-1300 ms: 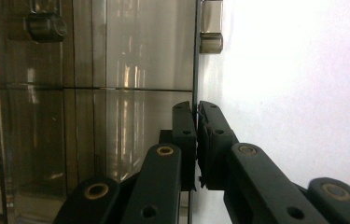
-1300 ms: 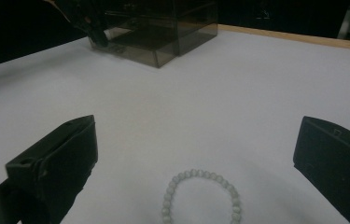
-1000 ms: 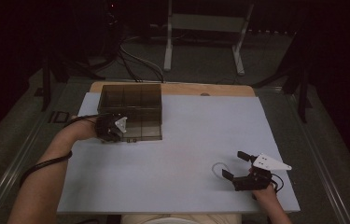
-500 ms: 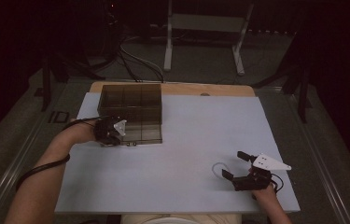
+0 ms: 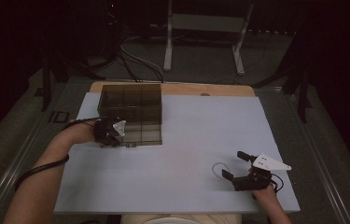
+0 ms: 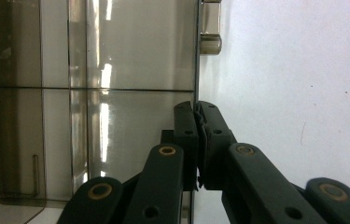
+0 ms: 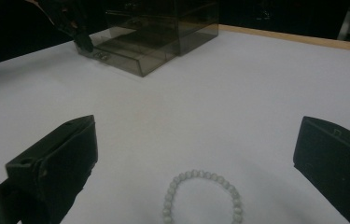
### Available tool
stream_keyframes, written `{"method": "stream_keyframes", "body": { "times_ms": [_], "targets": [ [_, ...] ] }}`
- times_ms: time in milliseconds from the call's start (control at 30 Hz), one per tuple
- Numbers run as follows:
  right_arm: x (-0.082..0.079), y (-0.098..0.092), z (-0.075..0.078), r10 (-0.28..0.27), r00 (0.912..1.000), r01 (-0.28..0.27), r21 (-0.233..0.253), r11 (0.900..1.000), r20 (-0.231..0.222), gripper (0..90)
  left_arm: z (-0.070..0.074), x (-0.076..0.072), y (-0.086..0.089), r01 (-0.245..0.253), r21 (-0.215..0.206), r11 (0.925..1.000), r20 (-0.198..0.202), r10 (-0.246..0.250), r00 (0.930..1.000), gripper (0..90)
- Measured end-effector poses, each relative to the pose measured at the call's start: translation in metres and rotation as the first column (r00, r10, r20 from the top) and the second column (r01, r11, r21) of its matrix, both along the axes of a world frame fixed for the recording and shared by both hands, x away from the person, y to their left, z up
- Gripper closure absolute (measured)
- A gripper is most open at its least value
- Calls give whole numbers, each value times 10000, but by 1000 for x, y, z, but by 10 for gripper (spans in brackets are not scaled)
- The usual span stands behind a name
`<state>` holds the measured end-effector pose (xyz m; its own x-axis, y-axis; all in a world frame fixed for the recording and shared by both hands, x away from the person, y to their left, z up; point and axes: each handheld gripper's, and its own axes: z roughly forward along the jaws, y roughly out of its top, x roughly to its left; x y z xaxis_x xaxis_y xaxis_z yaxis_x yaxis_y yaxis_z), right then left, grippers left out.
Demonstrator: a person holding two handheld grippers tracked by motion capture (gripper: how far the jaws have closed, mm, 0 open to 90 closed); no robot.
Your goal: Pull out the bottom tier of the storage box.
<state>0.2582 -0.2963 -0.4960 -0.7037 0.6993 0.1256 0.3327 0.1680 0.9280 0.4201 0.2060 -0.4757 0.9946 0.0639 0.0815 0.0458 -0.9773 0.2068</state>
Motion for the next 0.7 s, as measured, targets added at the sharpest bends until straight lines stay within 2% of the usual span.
{"method": "stream_keyframes", "body": {
  "times_ms": [133,267,400,533,600,700],
  "targets": [
    [0,0,0,-8,10000,8,6,10000,-10,0,0,0,2,30,-149,9999,39,-29,10000,884],
    [0,0,0,17,10000,-17,-23,10000,12,0,1,0,5,-186,-327,9993,-29,185,9998,883],
    [0,0,0,0,10000,0,6,10000,-12,0,8,0,9,-640,-733,9952,52,646,9979,823],
    [0,0,0,13,10000,-13,-15,10000,-4,0,18,0,12,-1091,-1371,9845,-48,1095,9940,803],
    [0,0,0,18,10000,-18,-34,10000,-13,0,23,-1,13,-1346,-1665,9768,-86,1350,9908,772],
    [-1,0,0,10,10000,-10,13,10000,16,0,30,-2,15,-1587,-1936,9682,-127,1593,9871,772]
  ]
}}
